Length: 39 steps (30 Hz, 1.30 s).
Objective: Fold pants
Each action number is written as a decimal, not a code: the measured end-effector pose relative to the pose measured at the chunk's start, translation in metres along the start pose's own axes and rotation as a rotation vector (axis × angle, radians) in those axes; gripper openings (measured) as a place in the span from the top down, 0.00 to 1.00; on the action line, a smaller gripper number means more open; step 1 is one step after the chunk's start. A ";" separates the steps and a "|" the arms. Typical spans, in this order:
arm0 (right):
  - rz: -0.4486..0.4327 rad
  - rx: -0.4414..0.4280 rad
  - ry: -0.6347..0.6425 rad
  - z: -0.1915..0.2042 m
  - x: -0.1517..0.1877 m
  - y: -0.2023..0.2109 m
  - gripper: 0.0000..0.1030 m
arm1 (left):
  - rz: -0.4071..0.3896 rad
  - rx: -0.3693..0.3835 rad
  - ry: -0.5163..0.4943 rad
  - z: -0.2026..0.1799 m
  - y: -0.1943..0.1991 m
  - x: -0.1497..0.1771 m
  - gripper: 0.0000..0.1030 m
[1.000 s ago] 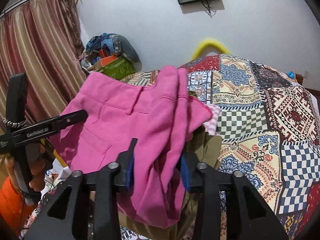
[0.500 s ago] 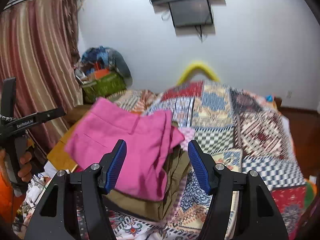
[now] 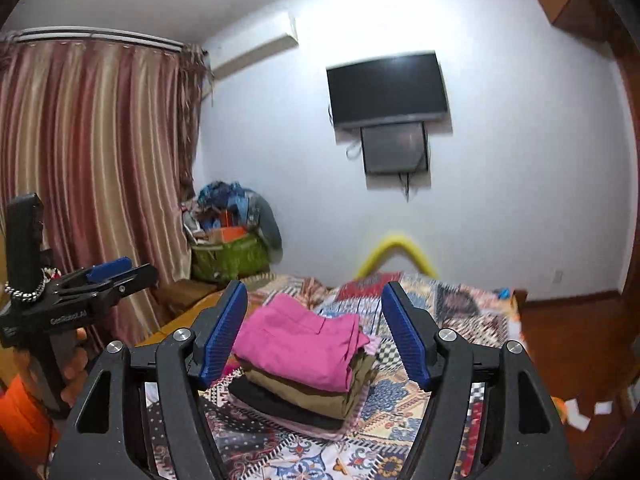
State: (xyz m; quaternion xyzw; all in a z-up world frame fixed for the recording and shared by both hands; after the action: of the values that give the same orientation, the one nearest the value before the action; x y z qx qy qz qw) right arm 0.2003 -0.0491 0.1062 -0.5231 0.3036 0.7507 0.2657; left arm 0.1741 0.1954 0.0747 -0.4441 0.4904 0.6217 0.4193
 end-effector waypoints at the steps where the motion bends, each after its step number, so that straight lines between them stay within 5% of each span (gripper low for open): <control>1: -0.008 -0.003 0.001 0.003 0.000 0.009 0.36 | -0.009 -0.001 0.002 -0.005 0.011 -0.002 0.15; 8: -0.077 -0.007 0.000 0.021 0.010 0.063 0.26 | -0.084 -0.015 -0.017 -0.039 0.084 -0.002 0.10; 19: -0.120 0.046 -0.018 0.021 0.026 0.086 0.01 | -0.112 -0.023 -0.058 -0.069 0.117 0.015 0.00; 39: -0.127 0.108 0.001 0.020 0.041 0.100 0.00 | -0.099 -0.003 -0.015 -0.068 0.109 0.027 0.00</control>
State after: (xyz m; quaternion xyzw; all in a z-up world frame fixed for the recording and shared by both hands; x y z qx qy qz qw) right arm 0.1030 -0.0984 0.0903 -0.5265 0.3101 0.7146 0.3404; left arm 0.0725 0.1132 0.0658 -0.4637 0.4637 0.6041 0.4528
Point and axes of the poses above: each gripper's, at about its wrist camera, not at the fingertips, and y roughly against the way its jaws point, z to its left, x to its underside, the point moved 5 cm from there along -y, roughly the way its jaws point, and after that the axes turned 11 degrees about -y, right-handed, at the moved point
